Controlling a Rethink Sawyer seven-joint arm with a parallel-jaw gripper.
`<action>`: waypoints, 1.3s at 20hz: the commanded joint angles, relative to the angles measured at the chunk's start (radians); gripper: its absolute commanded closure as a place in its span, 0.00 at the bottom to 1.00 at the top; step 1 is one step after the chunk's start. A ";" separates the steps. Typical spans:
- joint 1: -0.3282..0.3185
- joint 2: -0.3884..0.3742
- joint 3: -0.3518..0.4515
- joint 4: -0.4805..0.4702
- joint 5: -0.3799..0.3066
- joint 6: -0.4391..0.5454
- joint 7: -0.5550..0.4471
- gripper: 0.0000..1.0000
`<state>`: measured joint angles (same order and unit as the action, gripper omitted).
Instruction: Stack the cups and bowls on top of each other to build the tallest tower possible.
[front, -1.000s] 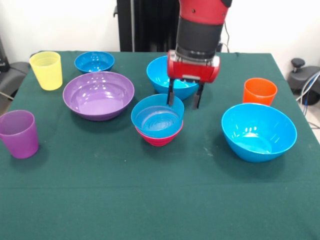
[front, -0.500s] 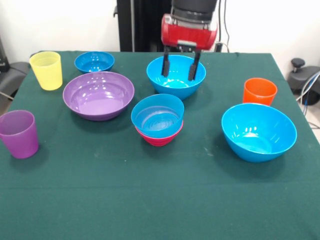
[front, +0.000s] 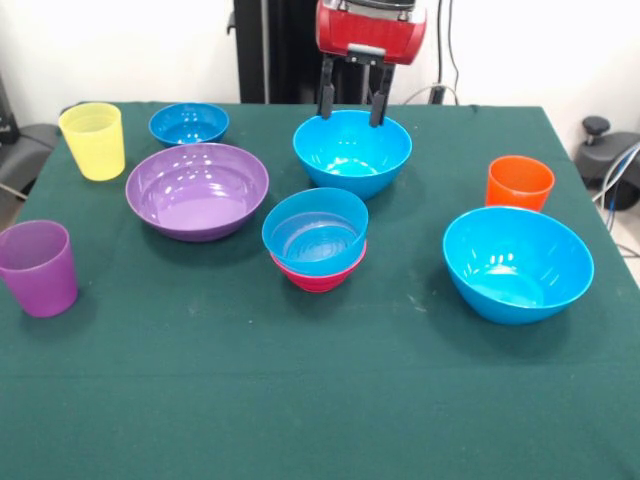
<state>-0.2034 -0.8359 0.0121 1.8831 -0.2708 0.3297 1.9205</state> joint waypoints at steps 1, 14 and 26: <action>0.023 0.060 0.066 0.104 0.011 -0.016 0.116 0.00; 0.070 0.185 0.021 0.055 -0.009 -0.123 0.153 0.00; 0.109 0.247 -0.014 0.004 0.024 -0.151 0.141 0.00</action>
<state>-0.1072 -0.6351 -0.0288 1.9271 -0.2700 0.1991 1.9205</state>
